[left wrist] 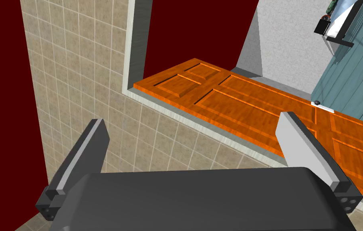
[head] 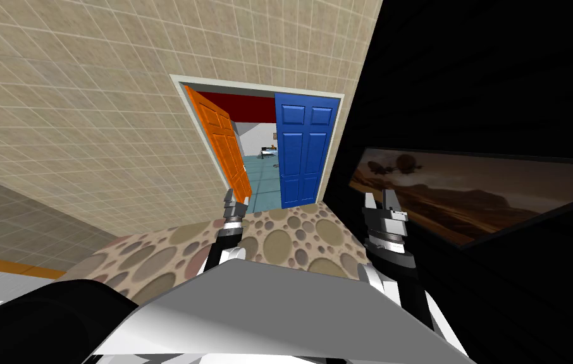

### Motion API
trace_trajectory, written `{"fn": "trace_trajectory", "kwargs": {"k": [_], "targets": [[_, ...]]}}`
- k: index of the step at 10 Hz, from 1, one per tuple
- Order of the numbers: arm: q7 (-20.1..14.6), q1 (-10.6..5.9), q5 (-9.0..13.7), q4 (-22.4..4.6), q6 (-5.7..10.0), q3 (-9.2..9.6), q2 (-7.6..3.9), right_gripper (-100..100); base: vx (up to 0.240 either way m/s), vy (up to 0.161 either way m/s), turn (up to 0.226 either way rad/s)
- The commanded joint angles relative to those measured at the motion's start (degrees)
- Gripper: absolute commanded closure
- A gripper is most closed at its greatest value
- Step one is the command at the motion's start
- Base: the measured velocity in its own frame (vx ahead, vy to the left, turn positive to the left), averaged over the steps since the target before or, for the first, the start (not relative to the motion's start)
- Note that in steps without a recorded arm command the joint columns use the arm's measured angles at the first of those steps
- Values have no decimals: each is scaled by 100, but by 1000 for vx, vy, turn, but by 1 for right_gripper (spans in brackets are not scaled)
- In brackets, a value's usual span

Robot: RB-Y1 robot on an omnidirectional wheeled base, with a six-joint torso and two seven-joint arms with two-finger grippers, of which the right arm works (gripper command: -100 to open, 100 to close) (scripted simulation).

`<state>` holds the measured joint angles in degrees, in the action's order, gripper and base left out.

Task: Push the door open

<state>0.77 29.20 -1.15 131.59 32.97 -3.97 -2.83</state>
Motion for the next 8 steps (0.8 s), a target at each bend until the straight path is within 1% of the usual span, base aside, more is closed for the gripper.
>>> {"fn": "trace_trajectory", "kwargs": {"k": [1, 4, 5, 6, 8], "targets": [[-1, -67, -2, -170, 21, 7, -27, -100, 53, 11, 37], [-5, -237, -7, -603, 75, 25, -81, -100, 166, 40, 41], [-5, -275, -8, -698, 86, 29, -91, -100, 135, 31, 38], [-7, -351, -11, -890, 110, 37, -111, -100, 119, 45, 36], [-8, -438, -13, -1111, 137, 46, -130, -100, 125, 16, 38]]}}
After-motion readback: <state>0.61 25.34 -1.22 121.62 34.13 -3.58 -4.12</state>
